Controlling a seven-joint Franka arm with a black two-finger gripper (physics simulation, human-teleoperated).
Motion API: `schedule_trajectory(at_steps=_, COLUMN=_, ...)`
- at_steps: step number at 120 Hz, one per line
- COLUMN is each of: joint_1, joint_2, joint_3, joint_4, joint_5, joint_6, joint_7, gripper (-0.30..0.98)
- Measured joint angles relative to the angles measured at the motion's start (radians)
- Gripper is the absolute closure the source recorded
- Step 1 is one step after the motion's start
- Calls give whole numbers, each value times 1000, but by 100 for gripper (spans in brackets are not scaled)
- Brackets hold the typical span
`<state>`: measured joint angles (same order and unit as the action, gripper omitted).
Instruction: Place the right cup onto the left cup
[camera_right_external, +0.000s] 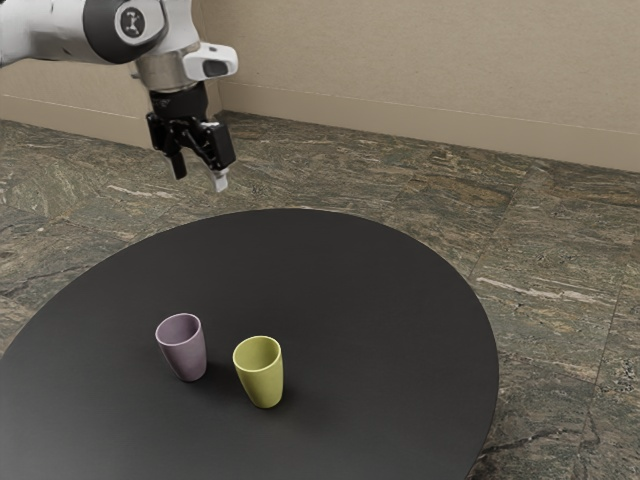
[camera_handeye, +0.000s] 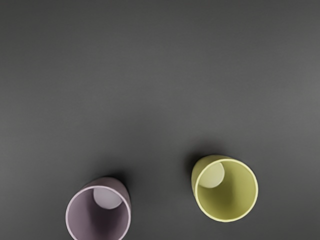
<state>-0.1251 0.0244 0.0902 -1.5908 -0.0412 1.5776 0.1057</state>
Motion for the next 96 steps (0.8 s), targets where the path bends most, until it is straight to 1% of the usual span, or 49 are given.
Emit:
schedule_trajectory(at_steps=34, joint_1=31, joint_2=26, joint_3=-46, joint_4=-108, joint_5=-5, joint_6=101, joint_7=-9, gripper=2)
schedule_trajectory(at_steps=96, joint_1=4, joint_2=91, joint_3=-93, joint_4=-242, joint_5=-9, joint_6=287, joint_7=-20, gripper=2)
